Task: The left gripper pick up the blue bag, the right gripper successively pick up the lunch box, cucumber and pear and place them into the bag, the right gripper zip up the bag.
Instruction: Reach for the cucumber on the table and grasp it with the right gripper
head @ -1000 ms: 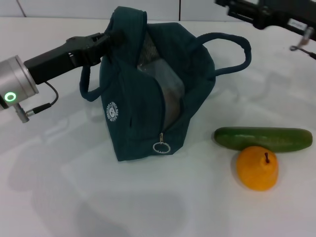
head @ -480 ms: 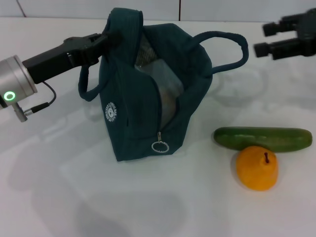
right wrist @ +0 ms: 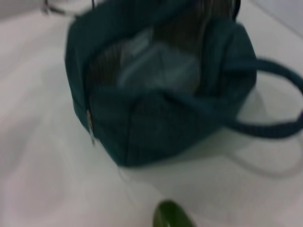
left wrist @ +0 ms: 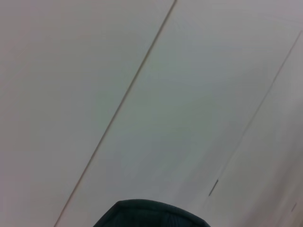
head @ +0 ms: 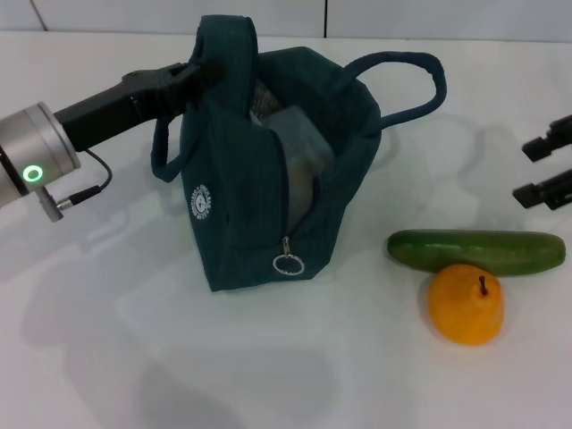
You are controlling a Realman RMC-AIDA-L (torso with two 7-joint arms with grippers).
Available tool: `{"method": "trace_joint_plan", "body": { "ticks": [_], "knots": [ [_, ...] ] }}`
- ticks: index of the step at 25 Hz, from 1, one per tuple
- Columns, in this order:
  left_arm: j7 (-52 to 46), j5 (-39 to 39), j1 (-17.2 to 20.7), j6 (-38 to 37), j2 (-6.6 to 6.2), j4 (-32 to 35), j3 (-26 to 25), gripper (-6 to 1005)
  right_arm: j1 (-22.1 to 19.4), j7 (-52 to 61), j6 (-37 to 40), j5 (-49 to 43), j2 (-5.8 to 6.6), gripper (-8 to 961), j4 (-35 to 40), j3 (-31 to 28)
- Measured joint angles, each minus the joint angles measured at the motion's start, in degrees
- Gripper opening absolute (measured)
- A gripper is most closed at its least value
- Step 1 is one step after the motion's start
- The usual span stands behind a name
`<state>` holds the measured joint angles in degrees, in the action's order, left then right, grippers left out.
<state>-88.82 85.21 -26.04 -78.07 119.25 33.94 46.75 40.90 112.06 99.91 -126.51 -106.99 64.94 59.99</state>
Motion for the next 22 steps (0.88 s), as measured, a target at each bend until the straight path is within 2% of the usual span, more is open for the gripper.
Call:
{"method": "trace_joint_plan", "body": {
  "ticks": [6,15,21,22],
  "knots": [
    [1.54,-0.65,-1.29,1.54,0.13,-2.11,-0.1,46,1.84,-0.01,0.91,-8.74,-1.33,719,0.44,2.72],
    [1.77,-1.63,-1.98,3.08,0.2,-3.48,-0.08,46,3.34,-0.68,-1.64,-18.21,-5.26,713,-0.07,11.77],
    [2.25,-2.11,-2.28,3.19,0.2,-3.61,-0.08,46,5.65,-0.41,-5.26,-24.94,-8.31,707,-2.56,14.12],
    [2.25,-2.11,-2.35,3.22,0.2,-3.62,-0.08,46,5.77,-0.37,-5.53,-25.04,-8.36,705,-2.72,14.55]
  ]
}}
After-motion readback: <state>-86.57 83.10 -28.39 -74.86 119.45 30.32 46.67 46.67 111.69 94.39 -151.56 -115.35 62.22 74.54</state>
